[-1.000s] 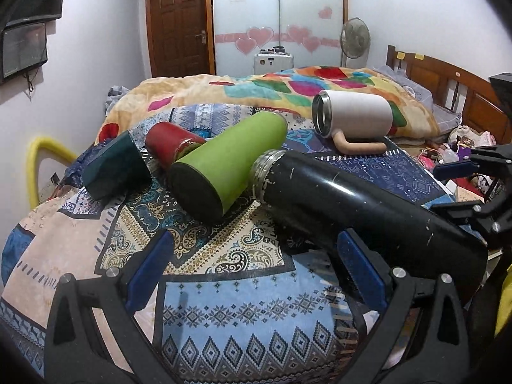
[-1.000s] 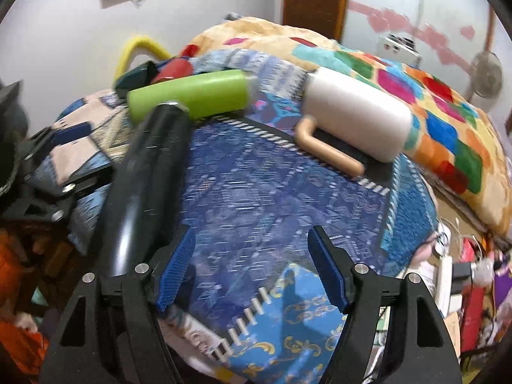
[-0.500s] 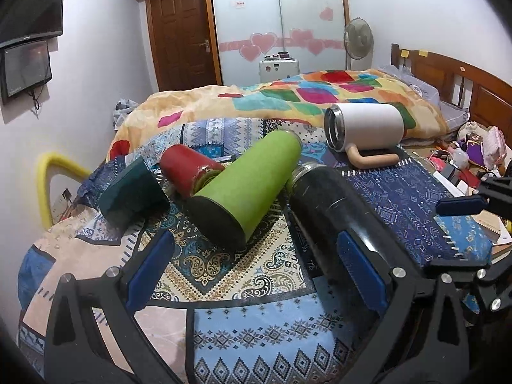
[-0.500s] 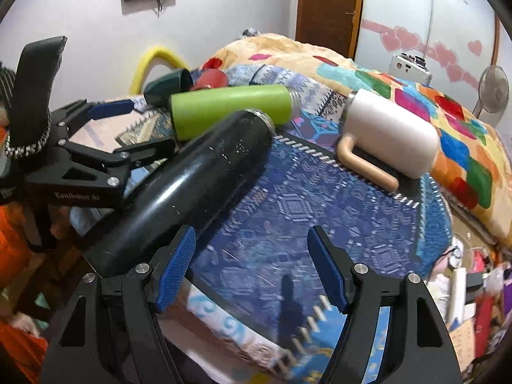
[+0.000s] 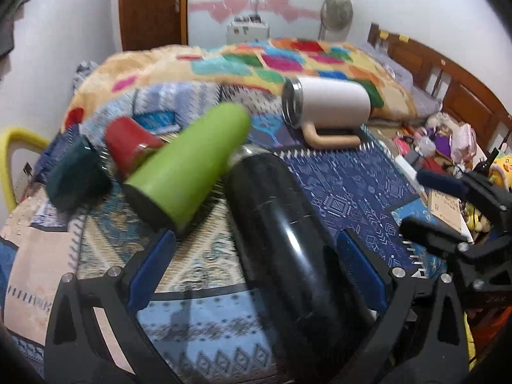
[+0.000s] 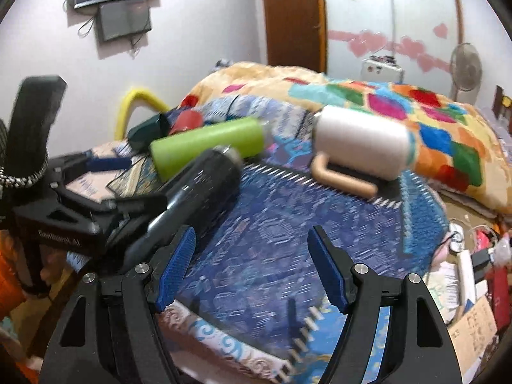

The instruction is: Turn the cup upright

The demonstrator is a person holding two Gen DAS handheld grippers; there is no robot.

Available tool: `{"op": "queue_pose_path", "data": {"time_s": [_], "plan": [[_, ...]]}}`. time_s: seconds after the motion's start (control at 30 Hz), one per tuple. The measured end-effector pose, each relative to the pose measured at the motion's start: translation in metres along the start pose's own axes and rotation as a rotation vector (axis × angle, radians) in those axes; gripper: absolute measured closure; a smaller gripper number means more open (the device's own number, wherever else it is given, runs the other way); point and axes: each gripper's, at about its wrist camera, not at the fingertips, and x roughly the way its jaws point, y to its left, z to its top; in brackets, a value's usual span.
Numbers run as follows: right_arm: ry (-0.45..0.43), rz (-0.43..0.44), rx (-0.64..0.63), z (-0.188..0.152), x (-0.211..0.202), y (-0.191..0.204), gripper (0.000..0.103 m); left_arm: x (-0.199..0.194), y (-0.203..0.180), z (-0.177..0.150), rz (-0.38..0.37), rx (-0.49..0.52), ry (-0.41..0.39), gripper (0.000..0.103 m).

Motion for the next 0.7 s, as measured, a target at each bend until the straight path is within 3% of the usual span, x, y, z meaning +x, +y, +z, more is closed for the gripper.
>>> {"op": "queue_pose_path", "data": {"time_s": [0.1,0.4,0.57,0.7], "plan": [[-0.033,-0.020,0.004,0.003,-0.006,-0.006,0.033,0.016,-0.010,0.004,-0.008,0.015,0.065,0.016],[-0.110,-0.002,0.004,0.004,-0.010,-0.014,0.026,0.040,-0.002,0.013,-0.077,-0.033,0.204,0.027],[-0.127,0.021,0.009,0.001,-0.010,-0.016,0.026,0.041,-0.001,0.018,-0.066,-0.022,0.221,0.030],[-0.141,0.019,0.003,-0.001,-0.016,-0.016,0.021,0.027,-0.001,0.020,-0.033,0.001,0.175,0.037]]}}
